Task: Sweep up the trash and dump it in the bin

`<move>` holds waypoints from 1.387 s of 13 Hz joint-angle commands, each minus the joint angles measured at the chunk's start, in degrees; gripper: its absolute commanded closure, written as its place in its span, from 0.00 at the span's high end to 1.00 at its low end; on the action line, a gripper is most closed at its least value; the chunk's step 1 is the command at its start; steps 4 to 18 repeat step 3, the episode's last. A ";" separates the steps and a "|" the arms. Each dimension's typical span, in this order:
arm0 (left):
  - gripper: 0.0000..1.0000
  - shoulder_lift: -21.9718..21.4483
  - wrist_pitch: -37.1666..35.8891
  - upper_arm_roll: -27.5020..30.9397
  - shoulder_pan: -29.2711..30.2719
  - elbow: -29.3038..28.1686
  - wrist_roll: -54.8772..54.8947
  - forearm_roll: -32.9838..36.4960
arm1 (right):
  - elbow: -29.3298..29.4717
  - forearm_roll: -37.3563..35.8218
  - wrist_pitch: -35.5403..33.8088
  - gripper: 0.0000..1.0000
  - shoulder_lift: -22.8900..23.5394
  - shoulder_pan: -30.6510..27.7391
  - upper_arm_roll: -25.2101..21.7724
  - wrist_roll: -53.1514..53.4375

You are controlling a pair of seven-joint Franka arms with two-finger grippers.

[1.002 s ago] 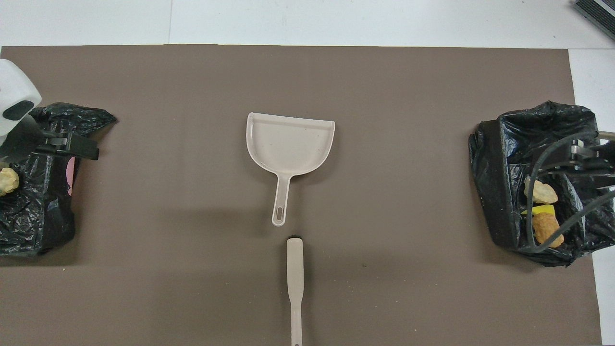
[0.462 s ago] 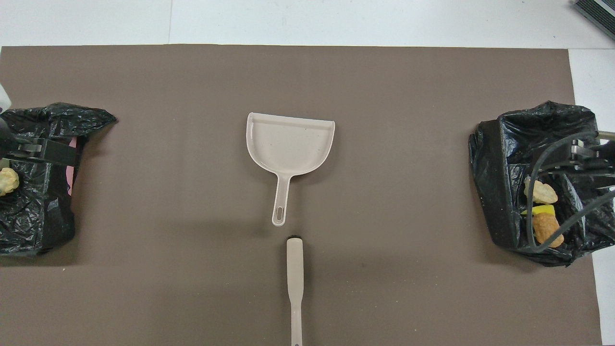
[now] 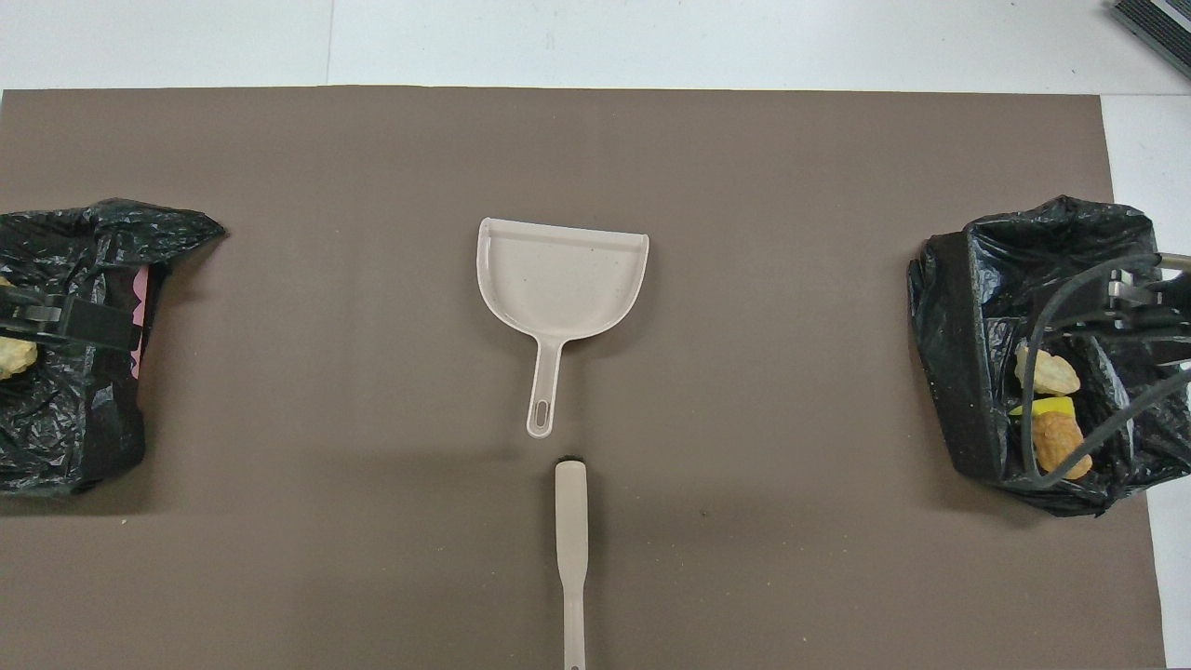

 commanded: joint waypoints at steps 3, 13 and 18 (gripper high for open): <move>1.00 -0.98 -0.10 -0.21 0.50 -0.55 0.98 0.71 | -0.72 1.08 -0.07 1.00 -0.60 -0.66 -0.06 -1.67; 1.00 -0.98 -0.10 -0.21 0.50 -0.55 0.98 0.71 | -0.72 1.08 -0.07 1.00 -0.60 -0.66 -0.06 -1.67; 1.00 -0.98 -0.10 -0.21 0.50 -0.55 0.98 0.71 | -0.72 1.08 -0.07 1.00 -0.60 -0.66 -0.06 -1.67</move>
